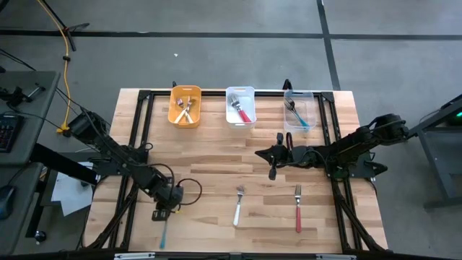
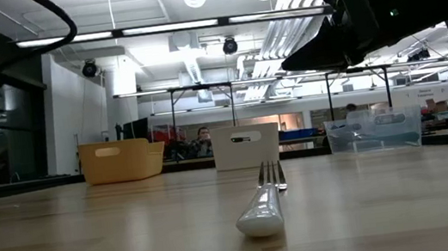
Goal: Sort silverware by color (type)
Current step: Put the blue fork into the transparent bin
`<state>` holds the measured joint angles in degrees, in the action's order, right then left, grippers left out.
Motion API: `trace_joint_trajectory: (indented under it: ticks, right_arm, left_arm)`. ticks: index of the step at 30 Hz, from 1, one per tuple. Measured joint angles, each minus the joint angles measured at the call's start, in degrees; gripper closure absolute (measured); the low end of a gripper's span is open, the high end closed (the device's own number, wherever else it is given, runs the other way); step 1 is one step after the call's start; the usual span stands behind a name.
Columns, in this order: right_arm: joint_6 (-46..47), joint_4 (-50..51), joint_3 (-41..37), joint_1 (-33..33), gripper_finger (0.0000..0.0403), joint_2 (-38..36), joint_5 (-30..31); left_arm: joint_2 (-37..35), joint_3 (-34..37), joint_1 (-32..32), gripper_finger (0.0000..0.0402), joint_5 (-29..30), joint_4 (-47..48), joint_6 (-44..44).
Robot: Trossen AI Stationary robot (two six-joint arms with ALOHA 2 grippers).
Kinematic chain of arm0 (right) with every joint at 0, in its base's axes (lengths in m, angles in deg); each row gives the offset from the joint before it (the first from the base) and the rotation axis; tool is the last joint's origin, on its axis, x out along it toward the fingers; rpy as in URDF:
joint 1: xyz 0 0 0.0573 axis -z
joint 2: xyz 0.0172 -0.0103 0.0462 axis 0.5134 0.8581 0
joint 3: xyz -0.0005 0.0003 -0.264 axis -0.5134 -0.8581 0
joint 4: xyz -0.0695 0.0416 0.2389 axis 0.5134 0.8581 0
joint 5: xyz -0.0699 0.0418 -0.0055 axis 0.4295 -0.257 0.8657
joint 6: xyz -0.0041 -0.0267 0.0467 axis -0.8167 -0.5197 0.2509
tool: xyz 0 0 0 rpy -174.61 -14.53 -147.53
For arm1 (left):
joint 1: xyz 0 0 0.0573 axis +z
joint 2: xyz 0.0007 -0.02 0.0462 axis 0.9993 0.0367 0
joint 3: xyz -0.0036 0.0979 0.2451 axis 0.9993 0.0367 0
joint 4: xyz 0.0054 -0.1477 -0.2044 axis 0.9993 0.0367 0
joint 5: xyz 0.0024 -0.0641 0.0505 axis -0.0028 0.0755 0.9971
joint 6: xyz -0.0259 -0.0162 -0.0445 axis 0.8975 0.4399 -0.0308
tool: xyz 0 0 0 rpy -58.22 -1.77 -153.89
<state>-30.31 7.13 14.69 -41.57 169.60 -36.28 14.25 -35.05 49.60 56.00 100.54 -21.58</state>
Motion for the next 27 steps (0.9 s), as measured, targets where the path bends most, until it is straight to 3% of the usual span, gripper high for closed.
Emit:
trace_joint_trajectory:
  ticks: [5,15,27]
  right_arm:
    - [0.0,0.0,0.0,0.0,0.0403,0.0,0.0]
    - [-0.1,0.0,0.0,0.0,0.0403,0.0,0.0]
    - [7.6,-0.1,0.1,0.0,0.0386,2.3,-3.3]
  left_arm:
    - [-0.1,0.0,0.1,0.0390,-2.7,-0.1,-0.2]
    - [-2.4,0.1,1.3,0.0392,-1.7,0.9,0.0]
    - [-11.2,-0.5,13.3,0.0396,20.7,-3.4,-3.7]
